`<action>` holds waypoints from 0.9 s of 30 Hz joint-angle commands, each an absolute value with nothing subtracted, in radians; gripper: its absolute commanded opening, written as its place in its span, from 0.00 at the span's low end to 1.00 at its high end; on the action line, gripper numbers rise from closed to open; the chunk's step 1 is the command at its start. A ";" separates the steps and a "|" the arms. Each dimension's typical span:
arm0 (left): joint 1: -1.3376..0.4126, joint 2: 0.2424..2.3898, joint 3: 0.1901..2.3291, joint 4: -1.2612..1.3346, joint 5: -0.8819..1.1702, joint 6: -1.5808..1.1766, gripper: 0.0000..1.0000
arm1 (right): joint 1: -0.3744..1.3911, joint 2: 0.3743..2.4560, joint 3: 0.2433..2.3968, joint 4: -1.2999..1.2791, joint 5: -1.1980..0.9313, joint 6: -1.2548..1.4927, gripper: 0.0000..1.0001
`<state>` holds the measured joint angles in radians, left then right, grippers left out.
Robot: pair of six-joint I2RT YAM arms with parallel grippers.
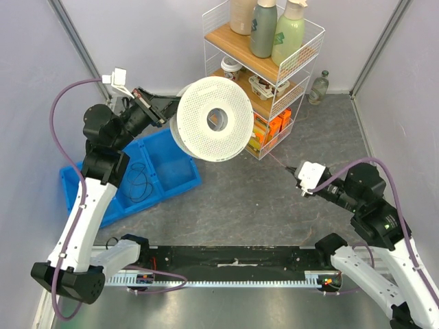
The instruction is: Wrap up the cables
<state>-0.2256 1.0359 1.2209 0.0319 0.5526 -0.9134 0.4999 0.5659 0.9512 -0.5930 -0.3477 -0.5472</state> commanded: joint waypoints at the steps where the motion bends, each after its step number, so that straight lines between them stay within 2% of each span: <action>1: -0.281 1.046 1.295 -0.064 0.275 -0.954 0.02 | 0.499 0.607 0.939 -0.563 -0.541 -0.436 0.00; 9: -0.411 1.107 1.359 -0.161 0.005 -0.896 0.02 | 0.526 0.721 0.927 -0.440 -0.646 -0.339 0.00; 16: -0.477 1.187 1.391 -0.206 -0.173 -0.749 0.02 | 0.704 0.749 0.936 -0.440 -0.594 -0.305 0.00; 21: -0.486 1.198 1.362 -0.126 -0.207 -0.663 0.01 | 0.790 0.772 0.870 -0.347 -0.575 -0.252 0.00; 27: -0.488 1.174 1.361 -0.043 -0.178 -0.591 0.02 | 0.813 0.845 0.804 -0.161 -0.554 -0.187 0.00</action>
<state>-0.4957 1.2148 1.3300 -0.2432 -0.1268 -0.6724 0.7971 0.8085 0.8333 -0.3180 -0.5503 -0.2569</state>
